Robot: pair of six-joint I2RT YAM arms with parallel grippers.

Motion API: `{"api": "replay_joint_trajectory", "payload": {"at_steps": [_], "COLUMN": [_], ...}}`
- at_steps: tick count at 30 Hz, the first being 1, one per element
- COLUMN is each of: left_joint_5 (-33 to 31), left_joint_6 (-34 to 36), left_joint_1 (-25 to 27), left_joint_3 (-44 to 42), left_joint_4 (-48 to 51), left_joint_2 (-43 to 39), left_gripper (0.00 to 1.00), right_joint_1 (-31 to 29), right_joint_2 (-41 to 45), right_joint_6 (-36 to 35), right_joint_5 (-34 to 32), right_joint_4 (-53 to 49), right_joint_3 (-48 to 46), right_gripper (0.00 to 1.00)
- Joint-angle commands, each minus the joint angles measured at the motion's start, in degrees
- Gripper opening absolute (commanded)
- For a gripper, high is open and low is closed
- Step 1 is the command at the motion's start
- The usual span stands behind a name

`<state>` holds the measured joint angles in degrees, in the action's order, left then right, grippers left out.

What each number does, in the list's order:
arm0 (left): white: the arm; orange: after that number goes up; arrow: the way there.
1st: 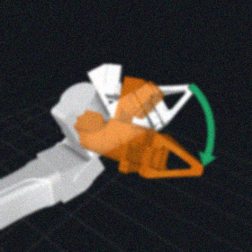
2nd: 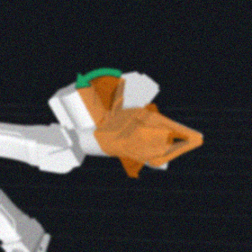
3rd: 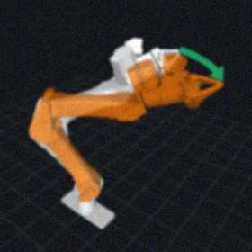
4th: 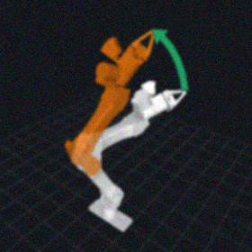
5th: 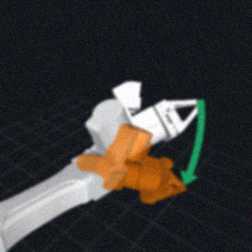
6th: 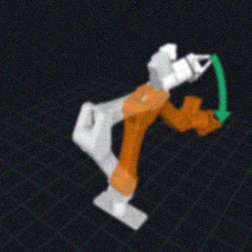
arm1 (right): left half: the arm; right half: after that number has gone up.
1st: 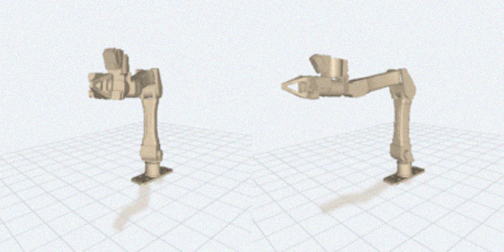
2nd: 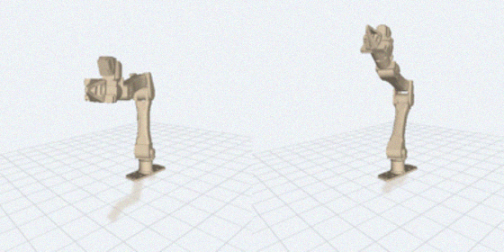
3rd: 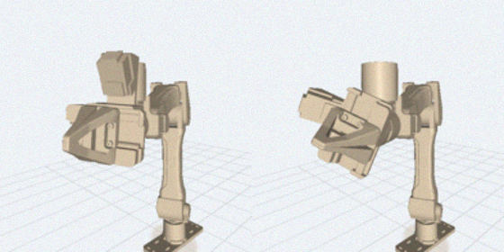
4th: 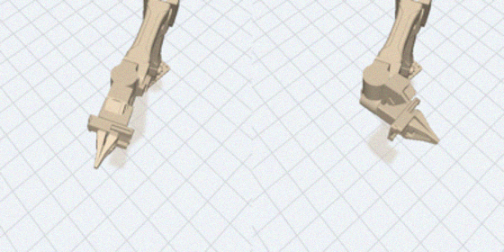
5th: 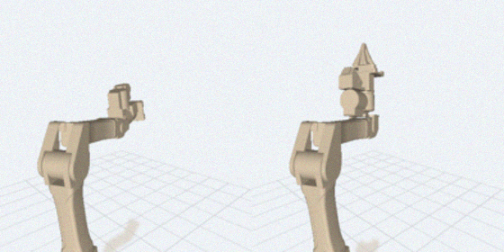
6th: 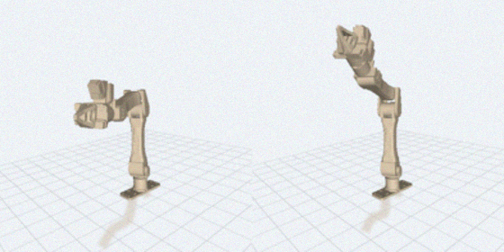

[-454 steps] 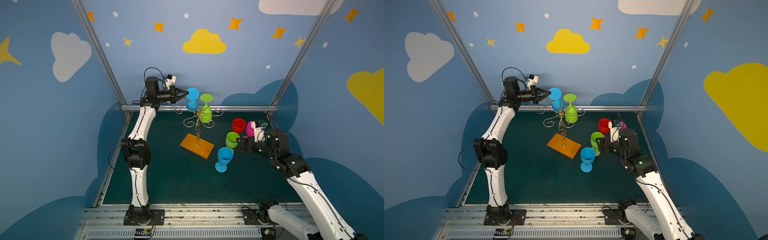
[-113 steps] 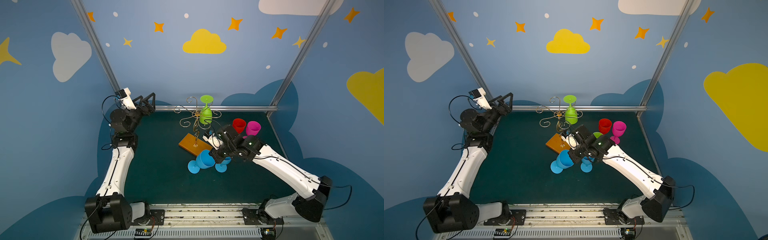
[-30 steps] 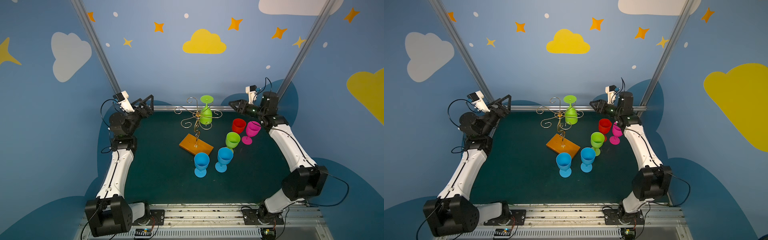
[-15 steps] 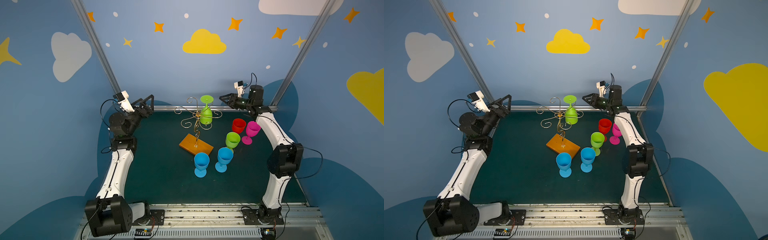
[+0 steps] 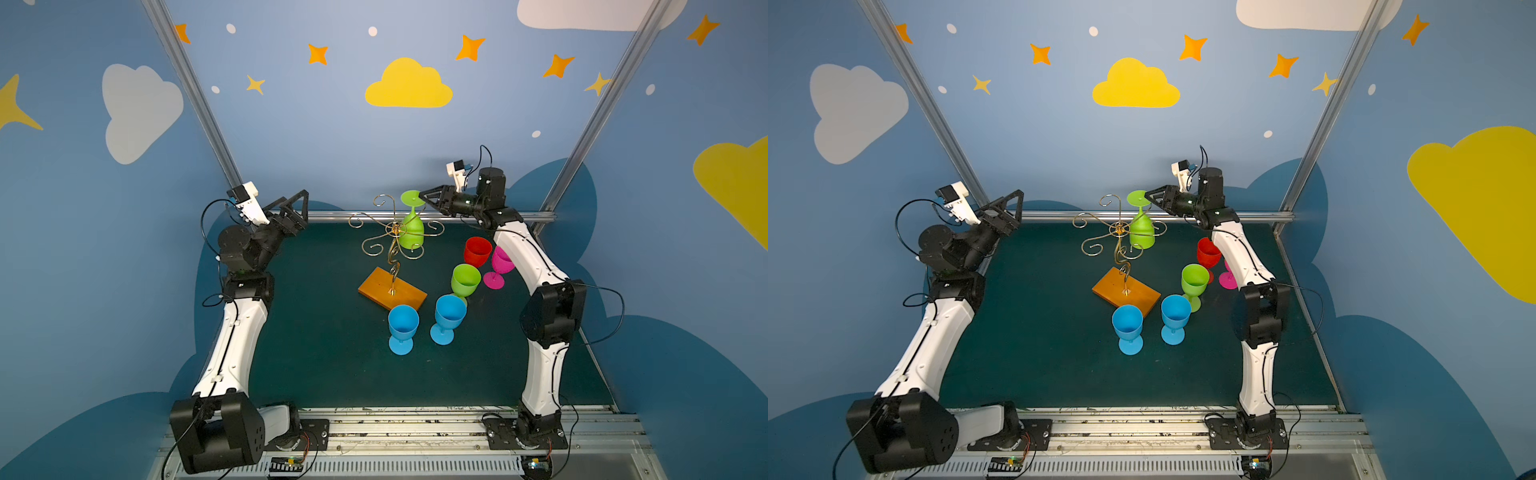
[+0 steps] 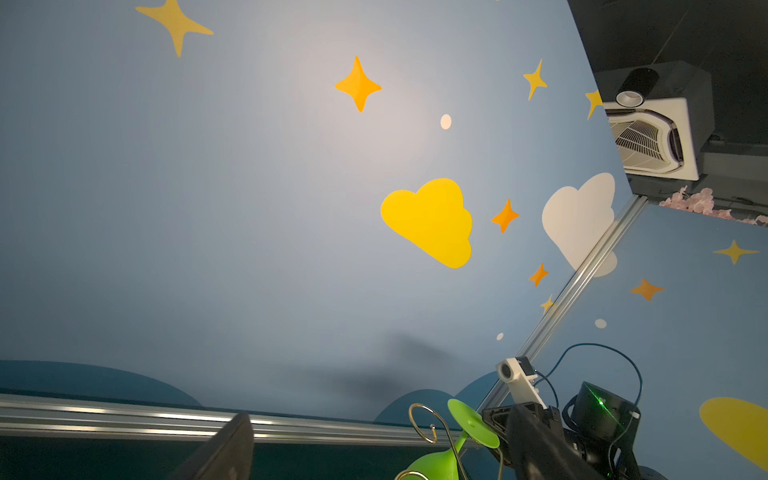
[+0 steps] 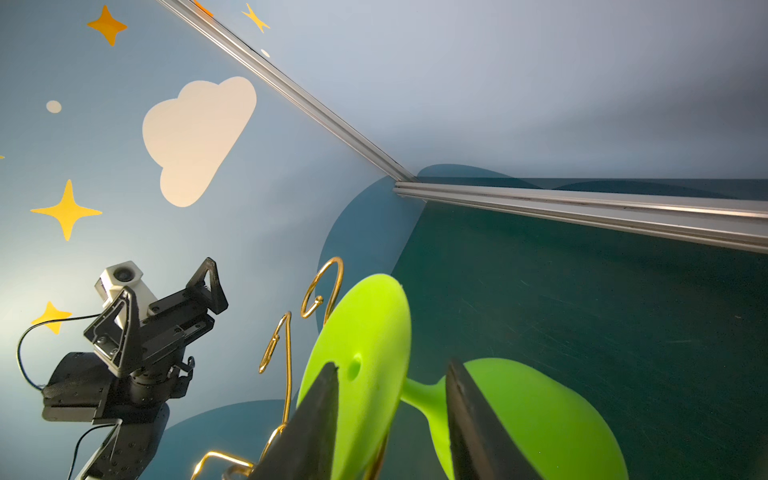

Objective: Take the wine glass off the wine glass rack
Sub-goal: 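Close the right gripper on the foot of the hanging lime-green glass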

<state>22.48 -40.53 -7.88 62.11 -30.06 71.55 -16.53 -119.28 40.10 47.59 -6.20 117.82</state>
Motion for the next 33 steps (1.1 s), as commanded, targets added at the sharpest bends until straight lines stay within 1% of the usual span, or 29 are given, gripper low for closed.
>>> {"api": "replay_joint_trajectory", "payload": {"at_steps": [1, 4, 7, 14, 21, 27, 33], "left_joint_5": [0.64, 0.55, 0.56, 0.55, 0.64, 0.66, 0.66], "left_joint_6": [-0.15, -0.08, -0.08, 0.01, -0.03, 0.00, -0.04], "left_joint_1": [-0.21, -0.21, -0.21, -0.22, -0.21, -0.21, -0.21], "left_joint_3": [-0.32, -0.37, -0.38, -0.41, -0.28, -0.40, -0.37], "left_joint_4": [-1.49, -1.49, -1.48, -1.42, -1.38, -1.32, -1.17], "left_joint_2": [-1.31, -1.32, -1.41, -1.45, -1.66, -1.93, -2.27], "left_gripper": [0.94, 0.93, 0.93, 0.93, 0.94, 0.93, 0.93], "right_joint_1": [-0.50, -0.55, -0.60, -0.51, -0.24, -0.11, 0.05], "right_joint_2": [-1.07, -1.51, -2.04, -2.31, -2.27, -1.97, -0.75], "right_joint_6": [0.85, 1.57, 1.98, 3.46, 6.74, 9.50, 10.70], "right_joint_5": [0.77, 0.53, 0.61, 0.83, 2.53, 4.21, 4.92], "right_joint_4": [1.55, 1.87, 1.89, 2.88, 5.76, 8.90, 10.36], "right_joint_3": [2.18, 2.60, 3.41, 4.04, 4.08, 4.04, 3.72], "right_gripper": [0.40, 0.38, 0.33, 0.15, 0.01, 0.00, 0.00]}}
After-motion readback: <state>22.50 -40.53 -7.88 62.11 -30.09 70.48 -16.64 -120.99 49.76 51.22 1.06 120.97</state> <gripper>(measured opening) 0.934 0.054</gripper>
